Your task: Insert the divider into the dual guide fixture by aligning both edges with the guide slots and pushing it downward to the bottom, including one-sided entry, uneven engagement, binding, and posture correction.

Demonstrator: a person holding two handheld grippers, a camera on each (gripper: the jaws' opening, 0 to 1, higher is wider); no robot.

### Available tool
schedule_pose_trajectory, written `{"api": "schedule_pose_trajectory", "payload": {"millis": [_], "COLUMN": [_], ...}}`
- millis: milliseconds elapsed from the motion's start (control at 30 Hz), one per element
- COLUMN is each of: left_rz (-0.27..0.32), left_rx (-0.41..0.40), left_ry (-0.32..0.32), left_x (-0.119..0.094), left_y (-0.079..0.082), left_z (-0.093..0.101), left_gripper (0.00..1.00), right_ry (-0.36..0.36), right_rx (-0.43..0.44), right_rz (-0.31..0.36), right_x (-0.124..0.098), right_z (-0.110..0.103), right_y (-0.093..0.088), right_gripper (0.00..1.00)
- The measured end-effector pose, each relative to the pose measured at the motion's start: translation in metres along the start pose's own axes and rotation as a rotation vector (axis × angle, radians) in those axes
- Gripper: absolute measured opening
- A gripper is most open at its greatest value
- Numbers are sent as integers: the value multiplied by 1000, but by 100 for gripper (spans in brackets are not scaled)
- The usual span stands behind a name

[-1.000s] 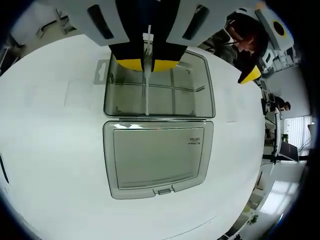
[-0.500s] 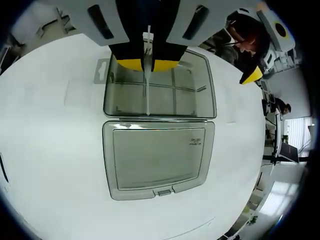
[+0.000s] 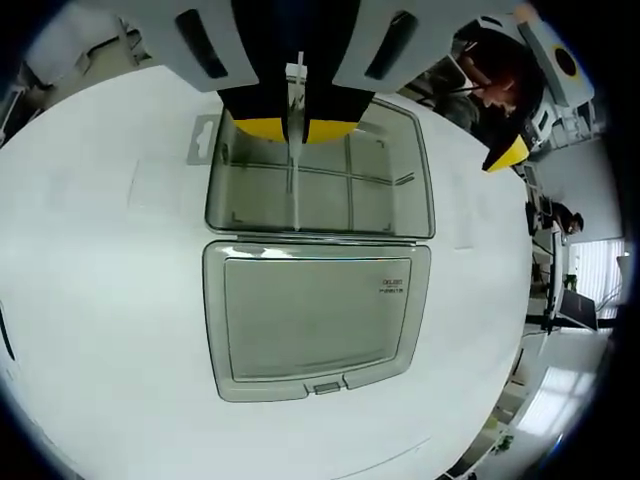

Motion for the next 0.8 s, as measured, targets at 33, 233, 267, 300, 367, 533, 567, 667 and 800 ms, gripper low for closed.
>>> {"api": "schedule_pose_trajectory", "payload": {"millis": [33, 233, 267, 300, 367, 533, 567, 667, 800], "left_rz": [0, 2, 2, 2, 1, -1, -1, -2, -4], "left_rx": [0, -2, -1, -1, -1, -1, -1, -1, 1], "left_ry": [0, 0, 0, 0, 0, 2, 3, 3, 3], "left_x": [0, 1, 0, 0, 0, 0, 0, -1, -1], "left_y": [0, 1, 1, 1, 1, 0, 0, 0, 1], "left_z": [0, 0, 1, 1, 1, 1, 1, 1, 2], "left_gripper": [71, 71, 71, 71, 71, 71, 71, 71, 70], "right_ry": [-1, -5, -7, -9, -15, -27, -29, -37, -48], "right_rx": [-2, -7, -9, -12, -18, -30, -33, -43, -60], "right_rz": [0, -5, -7, -9, -12, -14, -15, -17, -15], "right_x": [1, 3, 3, 3, 4, 6, 6, 5, 7], "right_z": [1, 2, 1, 1, 1, 1, 1, -1, -2], "right_y": [1, 5, 5, 5, 5, 7, 6, 5, 5], "right_gripper": [0, 0, 0, 0, 0, 0, 0, 0, 0]}}
Point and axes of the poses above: the point that each gripper's makers call its tool centre point, and the gripper's own axes: x roughly forward along the fingers, z roughly to its right, y roughly out of its top, the point moved 4 cm from there along -x, roughly backward along the fingers, and after that the axes turned 2 degrees about z, right-handed, at the moved point
